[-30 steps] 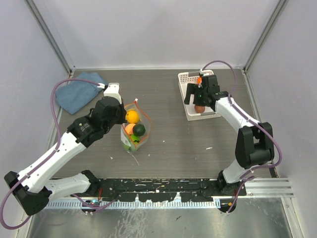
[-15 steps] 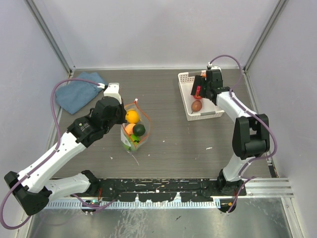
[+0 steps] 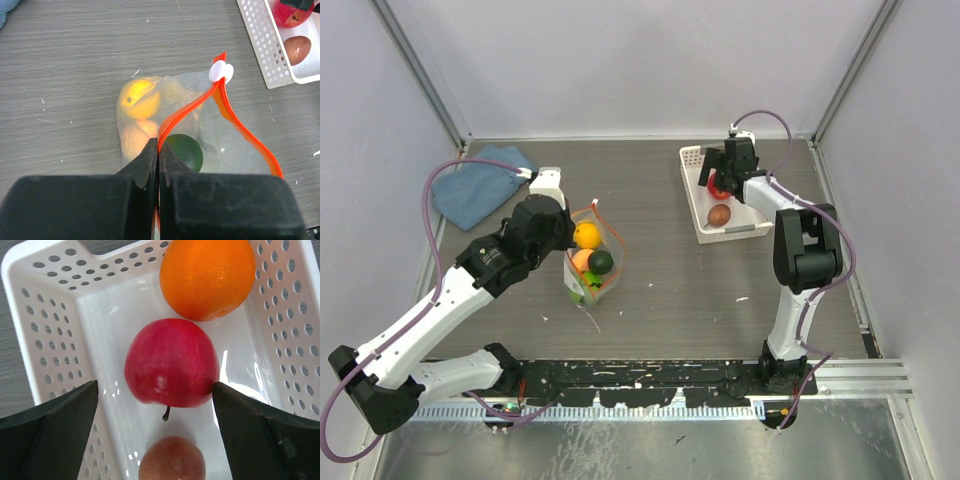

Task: Place the food in the zip-top bag and seal the zipper
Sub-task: Pick up the fake fruit from the bin.

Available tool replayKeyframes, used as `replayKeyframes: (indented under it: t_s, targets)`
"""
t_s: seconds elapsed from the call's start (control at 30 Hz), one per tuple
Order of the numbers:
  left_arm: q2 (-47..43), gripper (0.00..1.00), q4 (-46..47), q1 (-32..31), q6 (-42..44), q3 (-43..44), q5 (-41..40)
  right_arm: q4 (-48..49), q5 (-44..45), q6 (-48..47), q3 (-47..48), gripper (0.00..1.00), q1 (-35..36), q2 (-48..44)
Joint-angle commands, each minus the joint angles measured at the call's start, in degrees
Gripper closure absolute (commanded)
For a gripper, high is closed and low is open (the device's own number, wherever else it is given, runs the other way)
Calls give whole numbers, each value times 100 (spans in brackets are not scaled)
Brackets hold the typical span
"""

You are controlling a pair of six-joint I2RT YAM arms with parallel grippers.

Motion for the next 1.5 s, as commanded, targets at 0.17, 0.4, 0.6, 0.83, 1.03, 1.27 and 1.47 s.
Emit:
replayKeyframes:
  t_s: [0.17,0.4,0.6,0.83,1.03,1.27,1.47]
  targets:
    - [-116,100,208,22,104,122,-7,494,351,47,485,0,-47,475]
    - [-141,100,213,24,104,110,-10,617,290,-19,441,0,-90,691]
    - [-100,100,217,21,104,120,2,737,133,-135,465,0,-134,875]
    - [-80,100,230,26,104,107,0,886,106,-242,400,1,-170,931]
    - [-44,100,230,19,113,119,-2,1007,39,-321,224,13,-180,674]
    - [-52,100,214,24,114,121,-54,1021,19,-365,-55,37,-173,194]
    - [-80,100,205,20,126,123,-125,885,40,-375,-405,37,-170,-352]
